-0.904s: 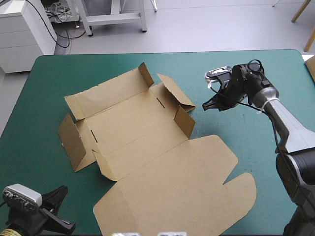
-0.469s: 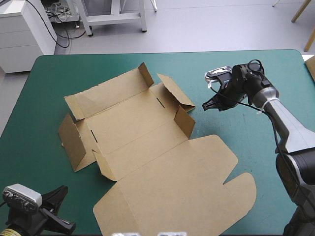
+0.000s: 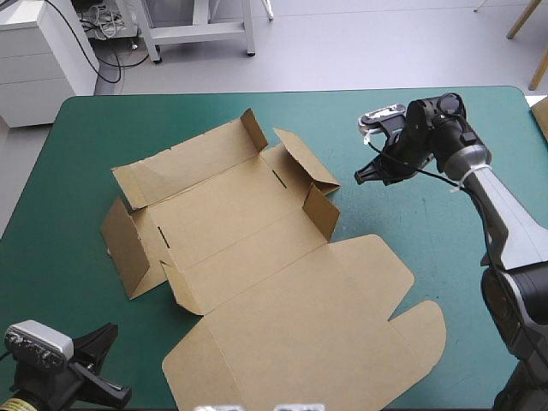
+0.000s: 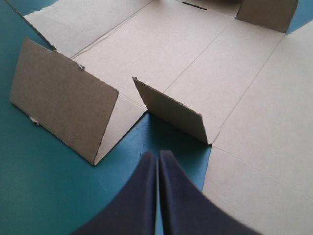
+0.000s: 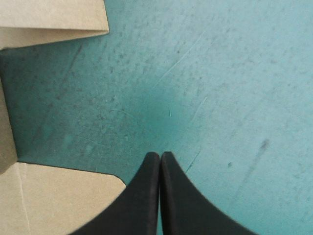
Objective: Fold the box
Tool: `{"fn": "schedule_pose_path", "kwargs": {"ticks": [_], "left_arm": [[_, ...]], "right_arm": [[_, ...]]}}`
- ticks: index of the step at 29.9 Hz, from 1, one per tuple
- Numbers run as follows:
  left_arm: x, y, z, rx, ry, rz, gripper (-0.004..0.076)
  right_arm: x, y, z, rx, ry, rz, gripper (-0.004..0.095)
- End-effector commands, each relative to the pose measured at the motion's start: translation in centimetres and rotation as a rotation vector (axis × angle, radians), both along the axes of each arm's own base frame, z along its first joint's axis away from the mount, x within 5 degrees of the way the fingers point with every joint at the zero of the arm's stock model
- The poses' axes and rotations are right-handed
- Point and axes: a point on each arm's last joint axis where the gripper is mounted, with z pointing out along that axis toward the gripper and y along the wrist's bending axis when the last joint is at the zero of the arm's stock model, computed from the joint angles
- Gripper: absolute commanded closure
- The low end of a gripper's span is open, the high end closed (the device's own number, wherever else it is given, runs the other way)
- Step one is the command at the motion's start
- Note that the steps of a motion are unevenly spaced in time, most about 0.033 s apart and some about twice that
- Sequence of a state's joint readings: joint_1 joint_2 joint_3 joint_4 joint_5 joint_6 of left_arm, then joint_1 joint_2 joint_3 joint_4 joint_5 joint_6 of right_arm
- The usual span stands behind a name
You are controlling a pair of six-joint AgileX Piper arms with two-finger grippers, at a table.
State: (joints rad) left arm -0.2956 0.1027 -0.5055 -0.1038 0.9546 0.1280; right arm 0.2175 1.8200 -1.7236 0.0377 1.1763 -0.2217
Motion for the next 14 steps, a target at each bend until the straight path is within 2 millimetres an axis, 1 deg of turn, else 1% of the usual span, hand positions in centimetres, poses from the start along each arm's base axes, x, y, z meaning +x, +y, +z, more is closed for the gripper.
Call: {"fn": "schedule_pose_path", "kwargs": {"ticks": [1,4,7,14], "left_arm": [[0.3,-0.1,1.2,-0.037,-0.064,-0.003,0.0731],[0.3,-0.1,1.2,-0.037,-0.064,-0.003,0.0731],[0.3,-0.1,1.2,-0.037,-0.064,-0.003,0.0731],[0.3,-0.1,1.2,-0.035,-0.065,-0.004,0.0731]], "right_arm": [[-1.7,0.3,5.1,0.028,-0.150,0.024,0.0924],[-2.7,1.4,6.3,0.031,-0.184,0.069,0.0924],[-3.6,2.7,6.9,0.035,-0.201,0.117,0.0924],[-4.9,5.8,7.1,0.045,-0.204,0.208,0.0924]]}}
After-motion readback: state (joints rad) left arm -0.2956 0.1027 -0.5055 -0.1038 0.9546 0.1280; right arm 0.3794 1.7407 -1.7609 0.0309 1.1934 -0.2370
